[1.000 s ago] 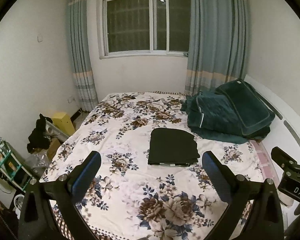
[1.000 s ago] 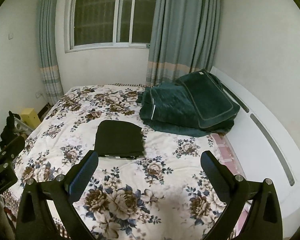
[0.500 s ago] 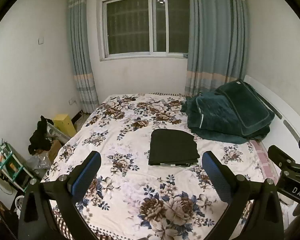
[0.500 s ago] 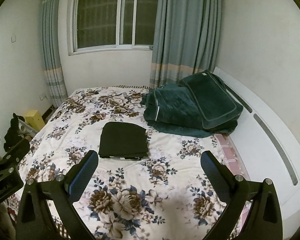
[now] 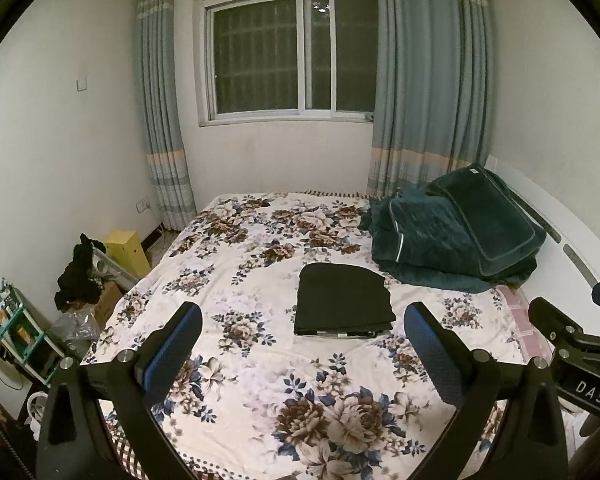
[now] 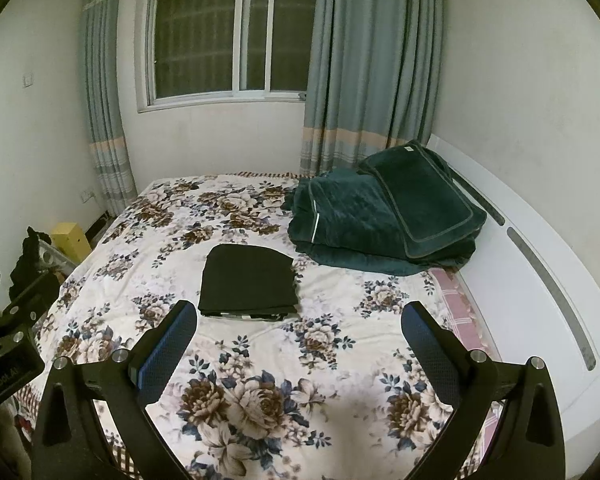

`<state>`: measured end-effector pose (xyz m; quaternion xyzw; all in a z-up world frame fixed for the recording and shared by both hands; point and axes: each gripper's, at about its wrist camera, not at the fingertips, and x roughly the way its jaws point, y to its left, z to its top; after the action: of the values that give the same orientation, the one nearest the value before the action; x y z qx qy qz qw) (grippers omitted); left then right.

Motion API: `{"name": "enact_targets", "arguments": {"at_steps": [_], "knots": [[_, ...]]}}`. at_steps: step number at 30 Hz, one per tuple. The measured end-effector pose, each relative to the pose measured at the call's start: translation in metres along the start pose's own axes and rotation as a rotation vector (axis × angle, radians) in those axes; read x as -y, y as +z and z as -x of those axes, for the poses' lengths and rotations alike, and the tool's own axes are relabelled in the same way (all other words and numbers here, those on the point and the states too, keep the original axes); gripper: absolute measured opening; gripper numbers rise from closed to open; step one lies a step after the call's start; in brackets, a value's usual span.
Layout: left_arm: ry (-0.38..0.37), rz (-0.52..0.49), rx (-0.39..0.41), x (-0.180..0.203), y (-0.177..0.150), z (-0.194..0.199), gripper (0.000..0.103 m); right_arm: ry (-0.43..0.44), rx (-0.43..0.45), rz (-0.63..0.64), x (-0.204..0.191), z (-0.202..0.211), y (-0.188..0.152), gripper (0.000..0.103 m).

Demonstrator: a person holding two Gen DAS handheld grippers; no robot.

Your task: Fold small clothes

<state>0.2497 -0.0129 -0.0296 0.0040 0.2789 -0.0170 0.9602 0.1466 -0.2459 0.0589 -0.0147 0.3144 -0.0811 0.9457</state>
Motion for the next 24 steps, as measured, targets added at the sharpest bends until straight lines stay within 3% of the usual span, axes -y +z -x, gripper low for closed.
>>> {"name": "enact_targets", "arguments": {"at_steps": [24], "knots": [[0.012, 0.007, 0.018, 0.003, 0.003, 0.005, 0.103, 0.014, 0.002, -0.002, -0.013, 0.010, -0.006, 0.103]]}}
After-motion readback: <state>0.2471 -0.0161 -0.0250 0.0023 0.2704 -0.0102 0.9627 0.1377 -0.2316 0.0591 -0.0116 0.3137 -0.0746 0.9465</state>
